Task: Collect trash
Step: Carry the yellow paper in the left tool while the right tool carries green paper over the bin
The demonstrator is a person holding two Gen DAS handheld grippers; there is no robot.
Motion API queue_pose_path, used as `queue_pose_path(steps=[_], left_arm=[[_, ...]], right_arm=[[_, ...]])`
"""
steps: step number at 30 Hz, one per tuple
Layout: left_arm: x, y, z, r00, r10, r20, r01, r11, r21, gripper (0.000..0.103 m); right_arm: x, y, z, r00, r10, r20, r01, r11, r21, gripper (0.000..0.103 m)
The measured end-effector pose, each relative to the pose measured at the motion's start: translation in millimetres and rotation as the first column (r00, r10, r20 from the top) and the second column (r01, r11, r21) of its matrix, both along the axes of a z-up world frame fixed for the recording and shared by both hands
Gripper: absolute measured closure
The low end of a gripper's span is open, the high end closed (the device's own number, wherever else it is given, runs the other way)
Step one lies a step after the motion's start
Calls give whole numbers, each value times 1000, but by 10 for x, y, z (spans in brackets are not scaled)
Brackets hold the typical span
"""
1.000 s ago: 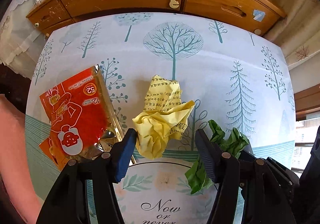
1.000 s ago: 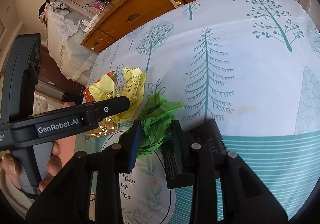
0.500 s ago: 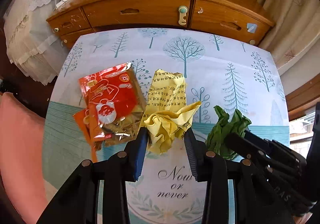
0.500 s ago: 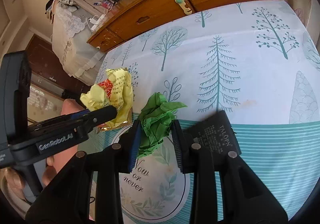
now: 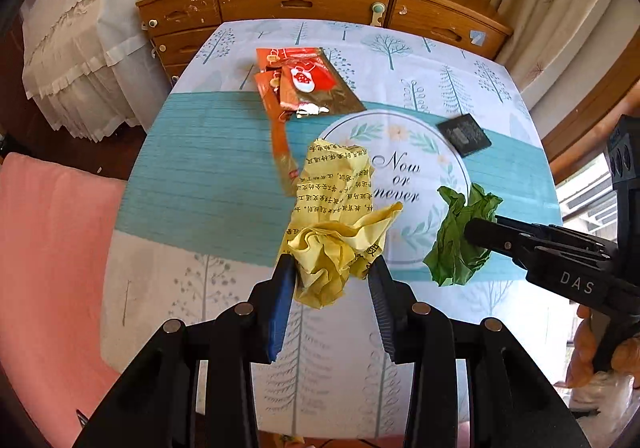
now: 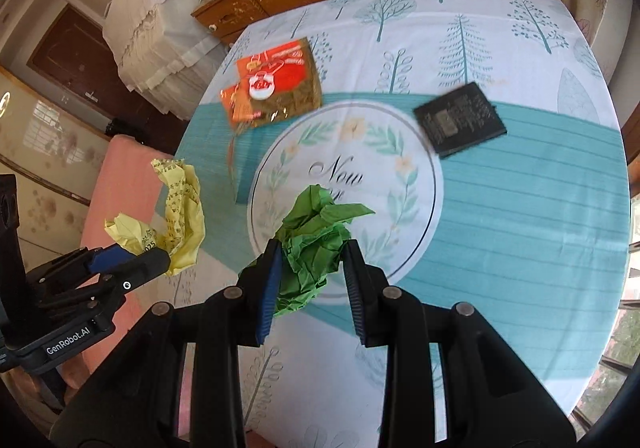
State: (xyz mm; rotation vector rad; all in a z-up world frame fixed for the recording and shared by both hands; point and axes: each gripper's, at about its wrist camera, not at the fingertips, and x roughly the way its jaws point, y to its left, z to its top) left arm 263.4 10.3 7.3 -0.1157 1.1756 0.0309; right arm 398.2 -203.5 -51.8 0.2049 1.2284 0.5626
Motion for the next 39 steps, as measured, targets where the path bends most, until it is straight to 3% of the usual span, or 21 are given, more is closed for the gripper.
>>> queue_pose_path(steps=[5, 13, 19, 23, 30, 39], left_arm=[[-718, 243, -10, 998, -54, 19, 54, 998, -40, 66], [-1854, 585, -100, 984, -175, 44, 178, 982, -67, 66], [-2665, 794, -269, 967, -255, 19, 256, 966, -31, 66], [-3018, 898, -432, 966, -258, -31, 255, 964, -74, 66], [-3295, 885, -834, 965, -236, -118, 221, 967, -127, 66], [-3372, 882, -1669, 965, -162, -207, 138, 982, -128, 66]], right_arm=[[-679, 258, 51, 1000, 1, -10, -2, 999, -52, 75], [-1865, 605, 168, 997, -80, 21, 82, 991, -106, 75], [-2773, 914, 19, 988, -155, -3, 153, 980, -127, 75], [-3250, 1105, -130, 988, -147, -53, 136, 975, -176, 75], [-3695, 1253, -378, 985, -124, -119, 90, 963, -253, 75], [-3835, 1339, -1080, 985, -82, -152, 24, 937, -348, 75]])
